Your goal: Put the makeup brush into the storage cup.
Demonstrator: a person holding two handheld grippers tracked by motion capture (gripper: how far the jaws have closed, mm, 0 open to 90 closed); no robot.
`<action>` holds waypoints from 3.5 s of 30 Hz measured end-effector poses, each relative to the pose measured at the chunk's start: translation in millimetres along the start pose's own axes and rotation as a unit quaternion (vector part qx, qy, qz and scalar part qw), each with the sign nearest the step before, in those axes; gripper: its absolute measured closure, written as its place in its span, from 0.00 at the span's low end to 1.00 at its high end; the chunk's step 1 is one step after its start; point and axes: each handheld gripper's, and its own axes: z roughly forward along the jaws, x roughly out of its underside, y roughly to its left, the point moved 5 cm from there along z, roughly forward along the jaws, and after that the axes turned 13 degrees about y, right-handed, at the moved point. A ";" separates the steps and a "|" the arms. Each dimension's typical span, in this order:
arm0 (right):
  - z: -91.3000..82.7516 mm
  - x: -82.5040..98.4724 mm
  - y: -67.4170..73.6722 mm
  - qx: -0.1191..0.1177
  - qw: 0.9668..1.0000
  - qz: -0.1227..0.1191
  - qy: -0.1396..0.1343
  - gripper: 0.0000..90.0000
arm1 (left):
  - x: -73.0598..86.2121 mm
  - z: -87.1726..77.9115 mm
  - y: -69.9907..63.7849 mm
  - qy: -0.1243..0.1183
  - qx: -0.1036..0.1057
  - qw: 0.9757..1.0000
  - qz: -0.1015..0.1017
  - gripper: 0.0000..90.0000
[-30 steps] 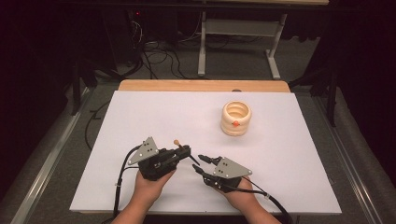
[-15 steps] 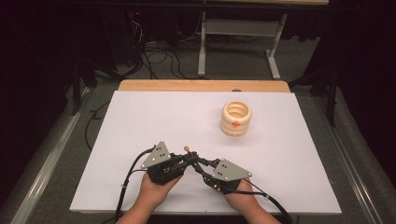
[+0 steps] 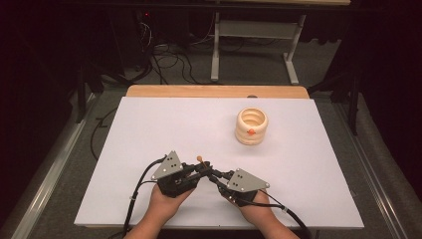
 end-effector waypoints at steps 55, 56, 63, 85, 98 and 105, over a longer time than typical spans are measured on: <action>-67.3 11.7 -86.5 0.104 0.990 0.085 -0.038 0.95 | 17.1 -2.2 30.3 0.016 -0.095 0.995 -0.022 0.25; -69.3 12.4 -89.3 0.110 0.989 0.086 -0.039 0.95 | 17.3 -1.9 30.3 0.017 -0.096 0.995 -0.022 0.24; -82.3 18.4 -107.1 0.131 0.985 0.107 -0.046 0.95 | 19.8 -0.4 31.9 0.019 -0.104 0.994 -0.019 0.20; -84.1 0.7 -146.3 0.153 0.974 0.153 -0.070 0.95 | 38.8 -15.8 34.5 0.034 -0.112 0.993 -0.020 0.10; -63.1 -19.0 -170.7 0.164 0.970 0.164 -0.067 0.95 | 40.1 -15.9 33.0 0.034 -0.110 0.993 -0.018 0.08; -50.9 -24.0 -183.6 0.169 0.968 0.173 -0.062 0.95 | 40.3 -17.4 32.8 0.034 -0.110 0.993 -0.016 0.07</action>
